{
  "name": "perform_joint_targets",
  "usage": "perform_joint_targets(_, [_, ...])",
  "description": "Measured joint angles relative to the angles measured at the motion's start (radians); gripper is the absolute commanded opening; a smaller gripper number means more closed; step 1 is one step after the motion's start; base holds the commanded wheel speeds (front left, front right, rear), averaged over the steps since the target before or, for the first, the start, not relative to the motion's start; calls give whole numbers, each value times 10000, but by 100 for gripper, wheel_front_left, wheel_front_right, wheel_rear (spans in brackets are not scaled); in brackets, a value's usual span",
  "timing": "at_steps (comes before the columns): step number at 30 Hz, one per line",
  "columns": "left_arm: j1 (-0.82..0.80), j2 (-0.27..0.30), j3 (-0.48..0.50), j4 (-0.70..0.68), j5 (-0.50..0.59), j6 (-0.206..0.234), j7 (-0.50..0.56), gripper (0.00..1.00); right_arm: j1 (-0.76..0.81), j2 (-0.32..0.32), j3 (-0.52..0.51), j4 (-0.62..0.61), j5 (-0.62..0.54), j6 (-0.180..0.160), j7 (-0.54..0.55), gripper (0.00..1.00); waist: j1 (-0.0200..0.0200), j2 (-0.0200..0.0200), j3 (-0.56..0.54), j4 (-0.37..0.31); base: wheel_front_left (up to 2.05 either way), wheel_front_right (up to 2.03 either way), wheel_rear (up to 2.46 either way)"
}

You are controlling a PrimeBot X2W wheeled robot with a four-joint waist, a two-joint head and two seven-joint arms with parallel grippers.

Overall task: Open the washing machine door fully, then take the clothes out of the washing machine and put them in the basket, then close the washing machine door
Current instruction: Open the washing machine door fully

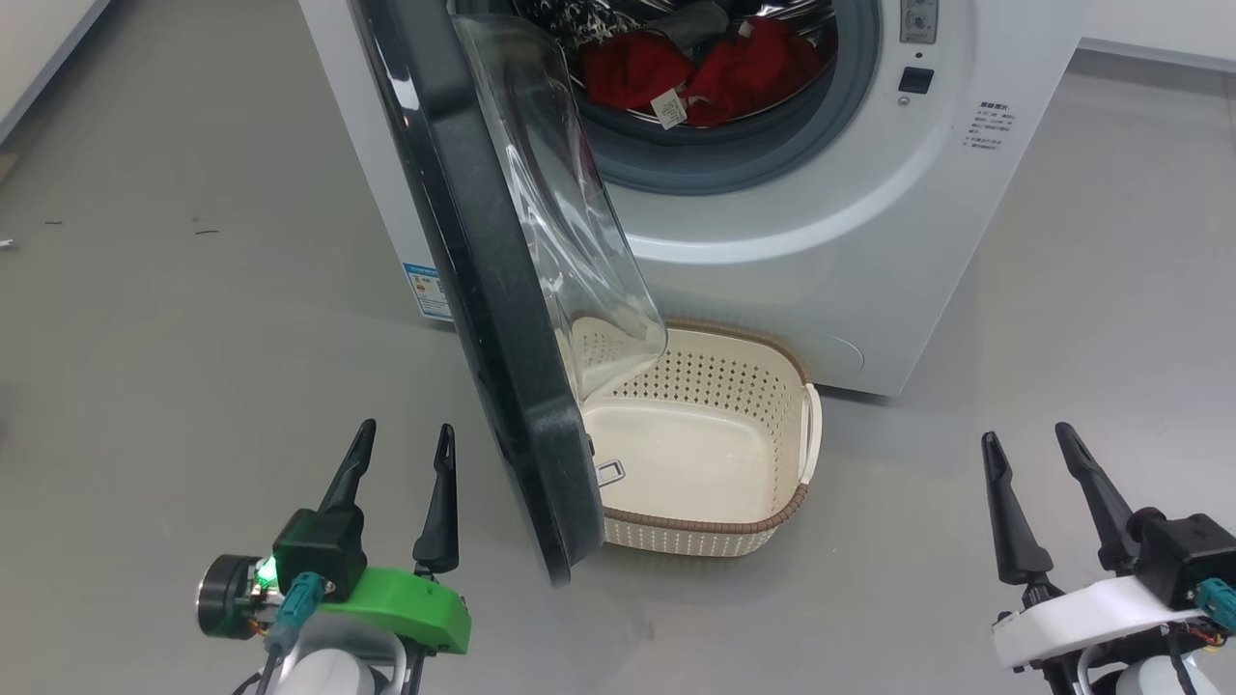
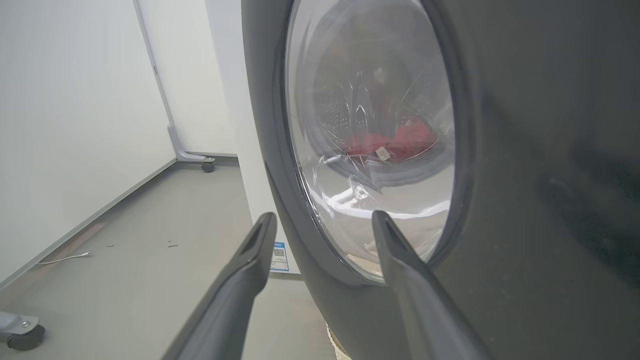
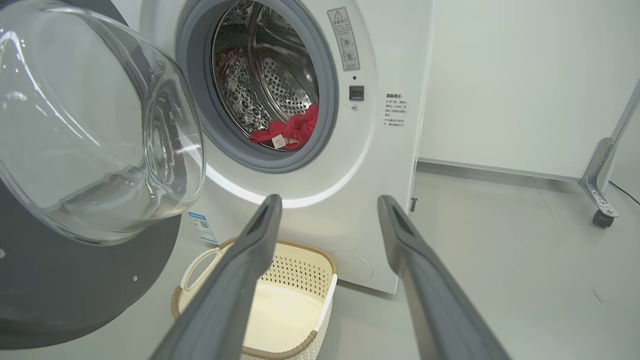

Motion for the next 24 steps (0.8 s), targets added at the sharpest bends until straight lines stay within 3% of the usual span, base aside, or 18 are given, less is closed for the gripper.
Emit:
perform_joint_targets(10, [0,0,6,17,-19,0,0,100,8,495,272,-201,-456,0,0,100,0,0,-40,21,0,0,0])
perform_joint_targets(24, [0,0,2,69,-21,0,0,100,198,719,77,-213,-700,0,0,100,0,0,-79,28,0,0,0])
